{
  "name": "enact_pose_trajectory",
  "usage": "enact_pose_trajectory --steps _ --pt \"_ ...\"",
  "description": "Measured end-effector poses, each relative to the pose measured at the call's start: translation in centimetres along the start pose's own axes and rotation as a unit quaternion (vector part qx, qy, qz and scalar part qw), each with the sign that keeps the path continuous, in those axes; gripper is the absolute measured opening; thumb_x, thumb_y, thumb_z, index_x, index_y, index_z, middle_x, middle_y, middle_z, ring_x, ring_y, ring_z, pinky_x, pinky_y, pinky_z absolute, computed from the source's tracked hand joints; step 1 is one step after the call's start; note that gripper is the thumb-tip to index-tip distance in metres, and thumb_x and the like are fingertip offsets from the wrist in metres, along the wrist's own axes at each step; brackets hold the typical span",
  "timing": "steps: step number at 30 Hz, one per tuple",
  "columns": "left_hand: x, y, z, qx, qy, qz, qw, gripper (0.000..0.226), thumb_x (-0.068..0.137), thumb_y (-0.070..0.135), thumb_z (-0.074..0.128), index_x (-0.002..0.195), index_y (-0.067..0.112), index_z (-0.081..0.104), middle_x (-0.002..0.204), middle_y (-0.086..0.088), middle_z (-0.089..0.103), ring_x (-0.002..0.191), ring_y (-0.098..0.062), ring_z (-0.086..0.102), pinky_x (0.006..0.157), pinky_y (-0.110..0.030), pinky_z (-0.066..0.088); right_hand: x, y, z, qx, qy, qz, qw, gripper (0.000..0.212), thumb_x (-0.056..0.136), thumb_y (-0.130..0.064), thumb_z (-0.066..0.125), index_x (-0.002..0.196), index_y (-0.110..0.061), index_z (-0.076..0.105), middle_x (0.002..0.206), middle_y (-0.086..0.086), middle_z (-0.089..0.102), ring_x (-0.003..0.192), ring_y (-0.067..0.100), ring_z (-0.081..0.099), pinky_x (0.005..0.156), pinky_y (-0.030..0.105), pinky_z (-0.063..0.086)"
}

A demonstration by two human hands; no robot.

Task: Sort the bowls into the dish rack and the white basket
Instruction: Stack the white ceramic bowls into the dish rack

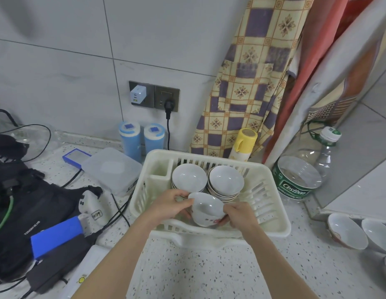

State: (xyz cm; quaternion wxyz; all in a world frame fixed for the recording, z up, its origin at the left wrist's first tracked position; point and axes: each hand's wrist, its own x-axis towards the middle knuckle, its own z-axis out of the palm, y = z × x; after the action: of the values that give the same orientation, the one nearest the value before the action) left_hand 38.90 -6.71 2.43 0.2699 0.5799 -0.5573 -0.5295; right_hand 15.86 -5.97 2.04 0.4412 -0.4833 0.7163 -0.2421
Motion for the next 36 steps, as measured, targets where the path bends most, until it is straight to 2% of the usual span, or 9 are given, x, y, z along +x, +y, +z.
enact_pose_trajectory --steps 4,7,10,12,15,23,28,31,36 --pt "0.4 -0.4 0.2 0.074 -0.002 -0.008 0.997 0.012 0.085 0.044 0.067 0.096 0.043 0.068 0.096 0.019 0.075 0.092 -0.006 0.07 0.092 -0.033 0.053 0.1 0.1 0.1 -0.022 -0.009 0.007 1.0 0.033 0.075 -0.019 0.05 0.087 0.007 0.066 0.062 0.01 0.073 0.053 0.018 0.045 0.049 0.027 0.031" --pt "0.5 -0.4 0.6 0.169 0.01 -0.023 0.985 0.037 0.085 0.051 0.061 0.119 0.035 0.067 0.116 0.017 0.069 0.105 -0.007 0.065 0.098 -0.037 0.05 0.0 -0.1 0.3 -0.06 -0.007 0.02 0.998 0.027 0.077 -0.025 0.049 0.077 -0.006 0.069 0.06 0.0 0.073 0.048 0.012 0.044 0.054 0.026 0.037" --pt "0.6 -0.5 0.7 0.199 0.013 -0.037 0.979 0.041 0.085 0.055 0.058 0.119 0.034 0.068 0.108 0.013 0.074 0.099 -0.008 0.068 0.094 -0.04 0.053 0.2 -0.3 0.3 -0.111 0.018 0.032 0.993 0.026 0.081 -0.029 0.049 0.062 -0.017 0.062 0.057 -0.008 0.072 0.049 0.009 0.048 0.055 0.024 0.042" --pt "0.6 -0.5 0.7 0.219 0.018 -0.039 0.975 0.038 0.084 0.056 0.058 0.113 0.035 0.071 0.103 0.013 0.074 0.095 -0.008 0.067 0.091 -0.039 0.054 0.3 -0.3 0.5 -0.147 0.024 0.037 0.988 0.028 0.082 -0.032 0.047 0.062 -0.018 0.063 0.055 -0.013 0.07 0.055 0.008 0.053 0.057 0.023 0.043" --pt "0.7 -0.5 0.8 0.24 0.018 -0.045 0.97 0.04 0.083 0.055 0.059 0.114 0.034 0.071 0.116 0.015 0.071 0.104 -0.006 0.065 0.093 -0.037 0.053 0.3 -0.4 0.6 -0.191 0.016 0.042 0.981 0.028 0.082 -0.032 0.045 0.071 -0.018 0.066 0.056 -0.017 0.07 0.062 0.008 0.054 0.059 0.025 0.043" --pt "0.9 -0.8 0.8 0.268 0.016 -0.059 0.961 0.051 0.076 0.055 0.064 0.122 0.032 0.066 0.123 0.014 0.068 0.107 -0.007 0.064 0.095 -0.036 0.052 0.6 0.1 0.8 -0.226 0.003 0.04 0.973 0.026 0.072 -0.019 0.046 0.083 -0.009 0.067 0.086 0.002 0.077 0.091 0.021 0.066 0.076 0.032 0.05" --pt "0.8 -0.7 1.0 0.301 0.031 -0.061 0.951 0.051 0.077 0.056 0.065 0.123 0.034 0.064 0.117 0.013 0.07 0.093 -0.009 0.068 0.088 -0.034 0.054 0.7 0.1 1.0 -0.257 0.015 0.029 0.966 0.009 0.071 -0.015 0.047 0.064 -0.018 0.052 0.087 0.002 0.076 0.077 0.021 0.062 0.064 0.028 0.042" --pt "0.6 -0.4 1.2 0.334 0.04 -0.057 0.94 0.052 0.078 0.057 0.063 0.125 0.033 0.062 0.119 0.012 0.069 0.081 -0.01 0.068 0.083 -0.032 0.055 0.8 0.3 1.0 -0.271 0.006 0.033 0.962 0.018 0.073 -0.018 0.046 0.073 -0.015 0.063 0.086 -0.002 0.076 0.085 0.02 0.065 0.071 0.029 0.047" --pt "0.5 -0.4 1.3 0.354 0.039 -0.054 0.933 0.053 0.079 0.057 0.062 0.126 0.033 0.061 0.122 0.011 0.067 0.093 -0.013 0.068 0.087 -0.032 0.053 1.1 0.5 1.1 -0.277 0.001 0.032 0.96 0.026 0.076 -0.023 0.047 0.09 -0.02 0.068 0.091 -0.004 0.074 0.09 0.021 0.064 0.075 0.031 0.046"
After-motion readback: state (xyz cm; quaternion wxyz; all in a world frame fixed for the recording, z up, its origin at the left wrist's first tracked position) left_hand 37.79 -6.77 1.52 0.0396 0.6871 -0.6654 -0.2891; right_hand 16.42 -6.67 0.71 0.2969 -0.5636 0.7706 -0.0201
